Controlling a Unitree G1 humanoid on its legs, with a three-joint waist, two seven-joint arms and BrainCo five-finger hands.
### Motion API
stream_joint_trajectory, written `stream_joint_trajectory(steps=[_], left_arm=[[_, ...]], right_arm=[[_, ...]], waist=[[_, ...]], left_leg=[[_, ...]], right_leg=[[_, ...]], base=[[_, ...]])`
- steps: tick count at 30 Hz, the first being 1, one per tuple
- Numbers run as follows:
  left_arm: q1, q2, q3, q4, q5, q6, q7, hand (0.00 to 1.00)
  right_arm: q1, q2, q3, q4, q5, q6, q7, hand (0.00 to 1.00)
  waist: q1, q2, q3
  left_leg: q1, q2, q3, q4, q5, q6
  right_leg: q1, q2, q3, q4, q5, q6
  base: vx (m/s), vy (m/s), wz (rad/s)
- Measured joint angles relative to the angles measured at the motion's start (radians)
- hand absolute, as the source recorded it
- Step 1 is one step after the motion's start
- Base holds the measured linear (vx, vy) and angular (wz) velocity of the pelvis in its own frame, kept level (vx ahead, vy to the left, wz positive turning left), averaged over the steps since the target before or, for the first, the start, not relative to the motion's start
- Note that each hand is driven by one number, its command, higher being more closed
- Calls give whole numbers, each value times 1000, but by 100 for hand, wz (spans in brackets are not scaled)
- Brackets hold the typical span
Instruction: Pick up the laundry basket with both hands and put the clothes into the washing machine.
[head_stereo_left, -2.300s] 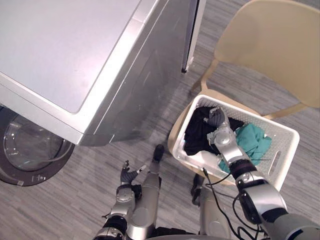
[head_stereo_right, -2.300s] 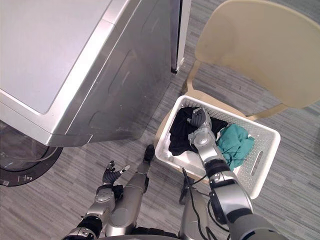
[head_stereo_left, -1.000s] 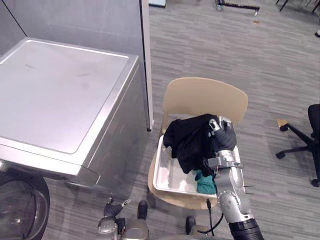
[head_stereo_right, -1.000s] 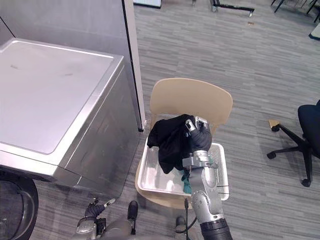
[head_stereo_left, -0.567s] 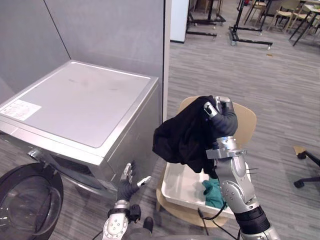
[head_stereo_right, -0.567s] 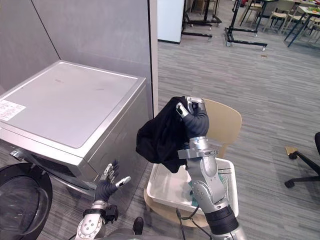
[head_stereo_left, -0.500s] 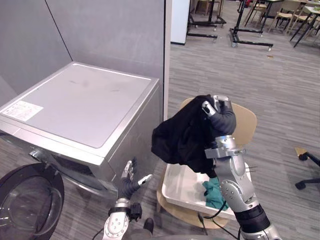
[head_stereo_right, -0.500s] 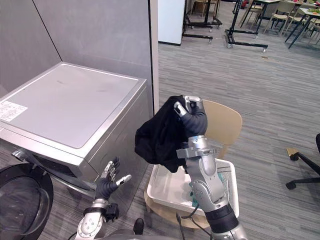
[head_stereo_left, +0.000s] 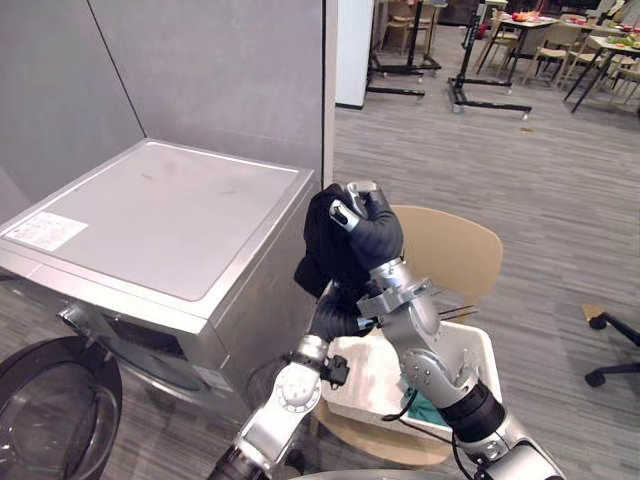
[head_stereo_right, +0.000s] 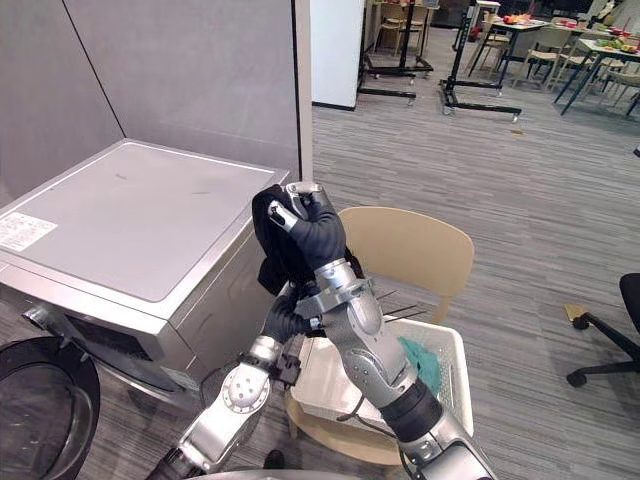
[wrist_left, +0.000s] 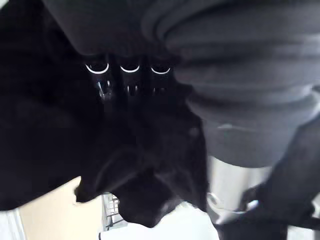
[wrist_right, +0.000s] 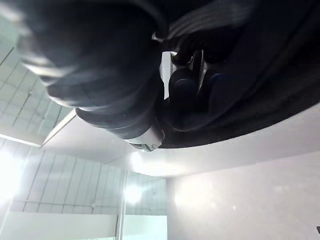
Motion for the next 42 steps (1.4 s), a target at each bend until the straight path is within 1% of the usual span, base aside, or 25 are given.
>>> stream_joint_trajectory(steps=[2, 3, 5, 10, 11, 15, 18, 20, 21, 22, 23, 25, 26, 28, 30, 34, 35, 37, 39, 41, 42], left_arm=[[-13, -1, 0, 5, 16, 13, 25, 100], [-14, -1, 0, 6, 20, 19, 39, 100], [-23, -1, -2, 6, 20, 25, 47, 100], [-38, 0, 7, 5, 19, 25, 63, 100], [-38, 0, 13, 5, 17, 25, 64, 100], [-36, 1, 46, -7, 4, 25, 65, 100], [-26, 1, 86, -35, -19, 25, 65, 100], [-2, 2, 139, -78, -29, 23, 66, 100], [5, 2, 150, -87, -31, 23, 66, 100], [22, 3, 175, -98, -36, 19, 66, 100], [30, 6, 184, -98, -37, 16, 66, 100], [82, 24, 217, -110, -36, 12, 65, 100], [89, 26, 220, -111, -36, 11, 66, 100], [125, 29, 241, -112, -37, 7, 63, 100], [163, 28, 260, -112, -44, 4, 57, 100], [210, 22, 304, -112, -61, 2, 35, 100], [224, 19, 319, -112, -72, 1, 27, 100], [258, 15, 342, -112, -79, 0, 14, 100], [307, 4, 369, -111, -95, -11, -8, 100], [337, 0, 379, -108, -101, -16, -13, 100], [356, -2, 392, -98, -102, -17, -28, 100]], right_arm=[[0, 7, 12, 0, 20, 0, 0, 100], [0, 7, 26, 0, 36, 0, 0, 100], [0, 9, 34, 0, 38, -1, 1, 100], [0, 18, 36, -3, 39, -6, 2, 100], [0, 18, 36, -3, 39, -6, 3, 0], [3, 17, 31, -4, 31, -6, 5, 0], [42, -5, -19, -37, -6, -7, 7, 0], [99, -48, -95, -73, -93, -8, 4, 0], [116, -63, -117, -82, -116, -8, 2, 0], [161, -100, -180, -105, -187, -9, -11, 0], [178, -113, -205, -111, -215, -10, -15, 0], [264, -150, -312, -143, -336, -19, -44, 0], [274, -154, -323, -144, -345, -21, -45, 0], [324, -163, -378, -144, -407, -26, -61, 0], [407, -162, -448, -143, -462, -28, -76, 0], [522, -142, -516, -106, -540, -26, -84, 0], [545, -128, -534, -68, -566, -26, -84, 0], [593, -83, -580, 45, -599, -7, -87, 0], [646, -31, -636, 160, -608, 30, -100, 0], [671, -11, -661, 216, -619, 37, -104, 0], [686, 6, -681, 268, -637, 43, -104, 0]], waist=[[-16, 0, -2], [-18, 1, -13], [-18, 3, -28], [-18, 0, -31], [-18, 0, -32], [-18, -3, -37], [-16, -5, -38], [-18, -7, -39], [-18, -6, -39], [-18, -6, -39], [-20, -6, -39], [-25, -6, -39], [-26, -6, -39], [-42, -6, -39], [-45, -6, -39], [-48, -6, -39], [-49, -6, -39], [-51, -6, -39], [-49, -1, -42], [-50, 3, -42], [-51, 2, -42]], left_leg=[[-2, 2, 0, 0, 1, -1], [-10, 3, 1, 0, 1, -1], [-20, 5, 12, 0, 1, -1], [-20, 9, 34, 0, -3, -6], [-22, 11, 37, 0, -3, -6], [-33, 19, 48, 0, -4, -6], [-39, 20, 50, 0, -4, -7], [-47, 20, 54, 0, -1, -2], [-49, 20, 54, 0, 0, -2], [-52, 20, 54, 0, 0, -2], [-52, 20, 54, 0, 0, -2], [-53, 20, 53, 0, 0, -2], [-53, 20, 53, 0, 0, -2], [-56, 21, 52, 0, -1, -2], [-68, 21, 53, 0, -1, -2], [-70, 21, 52, 0, -4, -6], [-71, 22, 51, 0, -7, -9], [-74, 22, 50, 0, -7, -10], [-93, 21, 48, 0, -7, -10], [-99, 21, 48, 0, -7, -11], [-99, 21, 48, 0, -7, -10]], right_leg=[[-3, 3, 2, 0, 2, -3], [-13, 4, 5, 0, 3, -5], [-29, 5, 18, -1, 10, -7], [-34, 7, 35, -11, 19, -8], [-38, 9, 37, -11, 20, -9], [-51, 17, 49, -22, 26, -13], [-56, 18, 50, -25, 27, -14], [-65, 18, 53, -28, 30, -14], [-65, 18, 53, -32, 33, -14], [-66, 18, 53, -37, 37, -11], [-66, 18, 53, -37, 38, -10], [-67, 19, 53, -38, 39, -8], [-67, 19, 53, -38, 39, -8], [-70, 19, 52, -39, 38, -8], [-83, 20, 53, -38, 35, -13], [-85, 20, 52, -38, 35, -14], [-85, 20, 52, -38, 35, -14], [-86, 20, 50, -38, 35, -14], [-104, 20, 48, -37, 35, -14], [-111, 20, 49, -37, 36, -14], [-111, 19, 49, -37, 36, -15]], base=[[-49, -10, -4], [-31, -5, -8], [-16, -1, -15], [-9, -7, -13], [-9, -11, -7], [-3, -15, -9], [2, -5, -1], [20, -10, -4], [22, -7, -3], [0, 0, 0], [0, 0, 0], [0, 0, 0], [0, 0, 0], [0, 0, 0], [0, 0, 0], [0, 0, 0], [0, 0, 0], [-14, -5, 4], [-10, -2, 2], [0, 0, 0], [0, 0, 0]])
